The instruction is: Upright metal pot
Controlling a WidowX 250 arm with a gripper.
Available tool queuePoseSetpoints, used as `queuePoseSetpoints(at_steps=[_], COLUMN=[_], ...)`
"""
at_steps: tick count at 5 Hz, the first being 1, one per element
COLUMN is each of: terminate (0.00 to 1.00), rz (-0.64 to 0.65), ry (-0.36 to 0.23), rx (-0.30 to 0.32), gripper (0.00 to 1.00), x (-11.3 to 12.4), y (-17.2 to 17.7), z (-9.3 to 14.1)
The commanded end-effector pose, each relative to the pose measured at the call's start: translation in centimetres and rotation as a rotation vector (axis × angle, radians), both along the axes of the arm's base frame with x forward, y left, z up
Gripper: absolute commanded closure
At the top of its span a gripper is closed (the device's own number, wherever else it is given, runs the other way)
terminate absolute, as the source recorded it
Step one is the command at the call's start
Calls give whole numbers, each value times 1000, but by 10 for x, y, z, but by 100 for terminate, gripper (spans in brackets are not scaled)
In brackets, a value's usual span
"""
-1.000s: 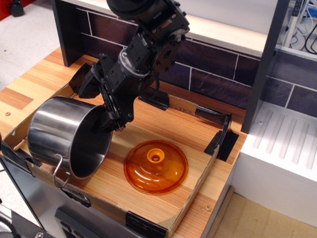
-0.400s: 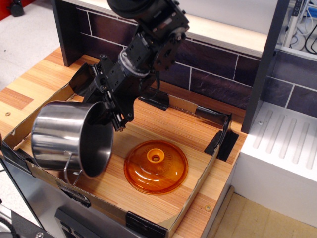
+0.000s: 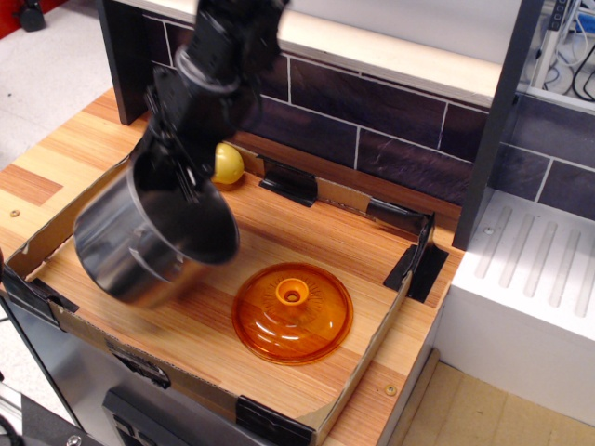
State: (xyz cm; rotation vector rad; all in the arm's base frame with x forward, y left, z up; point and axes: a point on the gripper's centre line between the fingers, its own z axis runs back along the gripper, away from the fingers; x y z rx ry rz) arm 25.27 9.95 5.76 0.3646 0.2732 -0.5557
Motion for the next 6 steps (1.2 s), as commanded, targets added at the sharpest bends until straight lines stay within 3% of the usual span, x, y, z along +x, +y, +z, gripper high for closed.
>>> queuePoseSetpoints(at_steps=[1,2,3,4,5,6], terminate=[0,0,0,0,0,0], rz=[-48,-76,-114,-84,-2,14], ry=[-184,-299,-381,-429,-441,-453], rx=[-22,-112,-261,-370,-421,-413], gripper=[100,100,100,100,100,100], x=[21,29,22,13,9,6], y=[39,46,41,35,35,37], z=[20,12,2,-2,-5,-7])
